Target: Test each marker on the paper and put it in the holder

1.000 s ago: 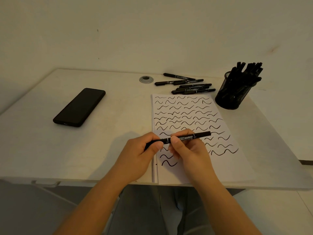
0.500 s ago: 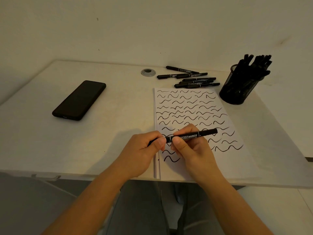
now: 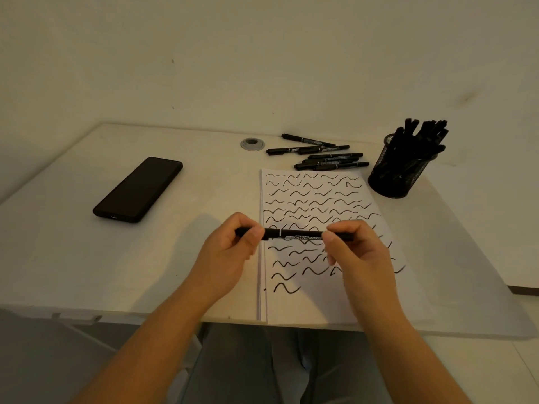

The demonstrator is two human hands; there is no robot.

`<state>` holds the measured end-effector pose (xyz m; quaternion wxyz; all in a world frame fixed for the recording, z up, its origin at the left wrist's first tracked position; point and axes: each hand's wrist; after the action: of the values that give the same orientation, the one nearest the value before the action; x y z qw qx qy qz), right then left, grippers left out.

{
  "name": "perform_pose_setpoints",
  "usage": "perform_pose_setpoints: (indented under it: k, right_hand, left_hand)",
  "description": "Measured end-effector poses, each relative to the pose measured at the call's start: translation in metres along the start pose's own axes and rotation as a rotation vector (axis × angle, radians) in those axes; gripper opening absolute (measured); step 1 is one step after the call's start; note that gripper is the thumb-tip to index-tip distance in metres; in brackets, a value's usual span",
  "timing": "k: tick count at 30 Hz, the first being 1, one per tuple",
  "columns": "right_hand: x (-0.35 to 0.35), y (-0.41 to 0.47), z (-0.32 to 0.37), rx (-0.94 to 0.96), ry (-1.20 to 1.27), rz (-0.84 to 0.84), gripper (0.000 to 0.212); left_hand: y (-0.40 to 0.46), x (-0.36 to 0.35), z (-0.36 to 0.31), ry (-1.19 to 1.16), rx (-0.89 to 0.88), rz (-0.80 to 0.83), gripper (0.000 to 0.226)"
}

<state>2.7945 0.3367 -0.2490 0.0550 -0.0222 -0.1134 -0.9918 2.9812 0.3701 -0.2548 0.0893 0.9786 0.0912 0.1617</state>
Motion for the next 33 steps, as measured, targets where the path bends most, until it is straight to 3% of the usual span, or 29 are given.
perform_pose_setpoints:
  k: [4,7,11,18,22,25,29,33]
  right_hand:
    - [0.010,0.018,0.014,0.180,-0.446,0.099,0.003]
    - [0.022,0.034,0.023,0.412,-0.821,0.079,0.013]
    - [0.031,0.055,0.033,0.518,-0.999,0.110,0.019]
    - [0.051,0.088,0.036,0.407,-0.950,0.037,0.019]
    - [0.079,0.118,0.044,0.243,-0.696,-0.105,0.023]
    - [0.098,0.139,0.055,0.227,-0.507,-0.241,0.042]
    - [0.112,0.160,0.063,0.285,-0.436,-0.313,0.074]
    - [0.115,0.174,0.060,0.344,-0.494,-0.343,0.080]
  left_hand:
    - [0.023,-0.005,-0.019,-0.015,-0.057,-0.007,0.010]
    - [0.042,-0.010,-0.035,0.032,-0.125,0.009,0.008]
    - [0.066,-0.024,-0.055,0.132,-0.219,0.050,0.007]
    - [0.111,-0.048,-0.079,0.193,-0.327,0.160,0.007]
    - [0.144,-0.053,-0.070,0.213,-0.259,0.199,0.010]
    - [0.172,-0.052,-0.049,0.381,-0.140,0.212,0.009]
    - [0.204,-0.054,-0.020,0.635,-0.057,0.235,0.022]
    - [0.225,-0.055,-0.001,0.834,-0.100,0.246,0.027]
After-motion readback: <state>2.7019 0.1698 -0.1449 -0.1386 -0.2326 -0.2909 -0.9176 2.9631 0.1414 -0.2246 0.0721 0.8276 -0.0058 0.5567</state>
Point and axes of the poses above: each hand's wrist, its own y-axis towards the middle knuckle, its own x-axis out of the back of the hand, z = x × y
